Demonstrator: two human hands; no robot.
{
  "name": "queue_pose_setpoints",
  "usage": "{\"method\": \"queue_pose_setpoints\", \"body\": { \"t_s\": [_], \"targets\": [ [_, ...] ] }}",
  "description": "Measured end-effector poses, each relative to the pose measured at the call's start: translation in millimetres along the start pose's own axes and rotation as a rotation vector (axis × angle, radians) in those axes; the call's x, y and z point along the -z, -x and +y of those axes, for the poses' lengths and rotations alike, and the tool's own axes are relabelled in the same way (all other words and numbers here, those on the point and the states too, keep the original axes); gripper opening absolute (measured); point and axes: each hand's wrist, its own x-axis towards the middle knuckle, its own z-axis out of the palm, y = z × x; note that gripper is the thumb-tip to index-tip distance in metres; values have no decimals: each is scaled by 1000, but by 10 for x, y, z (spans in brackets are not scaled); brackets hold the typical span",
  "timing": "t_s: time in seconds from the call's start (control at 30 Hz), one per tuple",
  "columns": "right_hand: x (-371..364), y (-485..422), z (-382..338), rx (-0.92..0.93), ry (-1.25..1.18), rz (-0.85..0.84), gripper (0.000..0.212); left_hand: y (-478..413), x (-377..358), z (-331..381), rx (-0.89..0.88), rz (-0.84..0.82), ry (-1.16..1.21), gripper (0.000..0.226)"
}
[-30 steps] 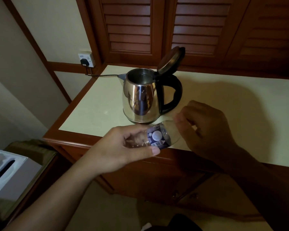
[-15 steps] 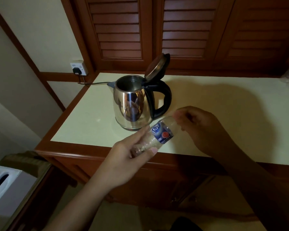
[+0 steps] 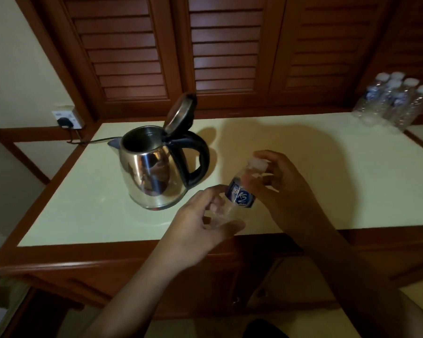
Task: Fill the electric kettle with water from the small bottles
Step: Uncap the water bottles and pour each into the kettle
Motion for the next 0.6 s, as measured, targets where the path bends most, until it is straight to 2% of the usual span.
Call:
{"method": "queue_pose_setpoints", "body": {
  "t_s": [0.23, 0.43, 0.6],
  "targets": [
    [619, -123, 97, 48, -124, 128, 39, -743, -530, 255, -39, -82, -14, 47],
    [1376, -368, 451, 5, -38, 286, 33, -1493, -1189, 506, -82, -91, 1, 48],
    [2210, -671, 781, 46, 32, 329, 26, -2191, -1953, 778, -96, -119, 24, 50]
  ]
}}
